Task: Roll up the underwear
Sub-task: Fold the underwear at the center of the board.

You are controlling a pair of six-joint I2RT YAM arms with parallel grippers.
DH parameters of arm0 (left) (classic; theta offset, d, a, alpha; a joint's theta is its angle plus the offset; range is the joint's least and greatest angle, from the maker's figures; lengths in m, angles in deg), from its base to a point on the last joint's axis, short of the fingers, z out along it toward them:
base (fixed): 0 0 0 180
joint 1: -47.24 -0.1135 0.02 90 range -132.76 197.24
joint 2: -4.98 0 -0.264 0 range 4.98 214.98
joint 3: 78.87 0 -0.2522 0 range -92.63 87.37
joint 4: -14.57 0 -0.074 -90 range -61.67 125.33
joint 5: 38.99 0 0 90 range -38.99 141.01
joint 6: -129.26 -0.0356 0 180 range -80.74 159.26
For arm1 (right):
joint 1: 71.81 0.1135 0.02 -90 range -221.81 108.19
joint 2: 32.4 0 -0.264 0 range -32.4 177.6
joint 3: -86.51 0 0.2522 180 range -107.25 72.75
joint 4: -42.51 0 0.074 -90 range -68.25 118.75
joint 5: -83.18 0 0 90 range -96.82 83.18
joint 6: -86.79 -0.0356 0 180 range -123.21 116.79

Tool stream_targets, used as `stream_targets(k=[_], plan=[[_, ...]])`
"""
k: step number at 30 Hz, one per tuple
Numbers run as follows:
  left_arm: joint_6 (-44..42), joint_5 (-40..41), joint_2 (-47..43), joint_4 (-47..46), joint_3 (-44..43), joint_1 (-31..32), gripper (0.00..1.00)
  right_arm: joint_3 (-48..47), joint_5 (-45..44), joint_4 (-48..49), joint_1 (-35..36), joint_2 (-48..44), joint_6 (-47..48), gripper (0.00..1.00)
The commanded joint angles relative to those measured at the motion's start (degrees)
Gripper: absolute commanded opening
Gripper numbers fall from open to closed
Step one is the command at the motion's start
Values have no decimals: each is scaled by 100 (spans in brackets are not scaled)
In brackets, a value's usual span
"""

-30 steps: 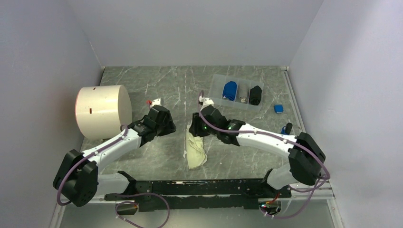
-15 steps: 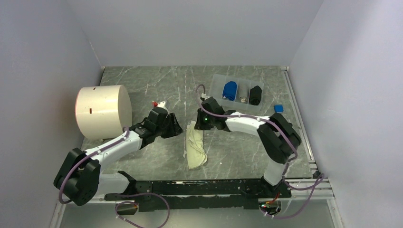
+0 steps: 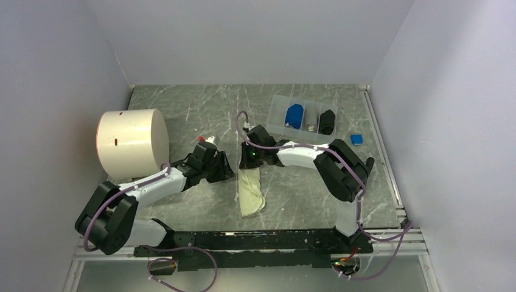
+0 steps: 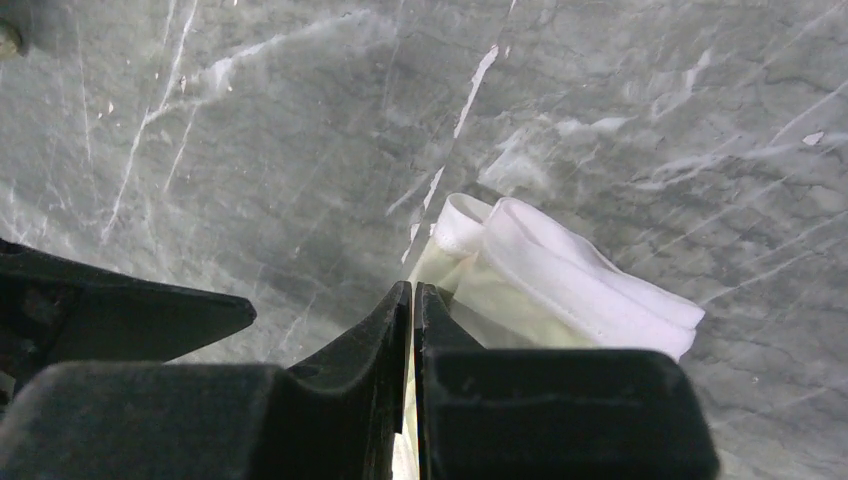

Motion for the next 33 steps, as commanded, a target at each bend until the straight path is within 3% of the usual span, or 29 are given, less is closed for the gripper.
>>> stream_targets(k=[1,9,15,24,33], plan=[[-61,-95,94,-357,-113,-11,51,104,-292,28,14,-586,179,10],[-220,67,445,-423,-624,-14,55,1170,-848,139,-258,-2472,-87,20],[-517,-307,1163,-636,-1250,-15,55,2125,-1149,54,-407,-3503,-399,26],[-668,-667,2066,-670,-1735,-18,51,2807,-1188,-95,-422,-4027,-503,26],[-745,-795,2337,-674,-1835,-6,41,2951,-1188,-107,-430,-4052,-502,26]])
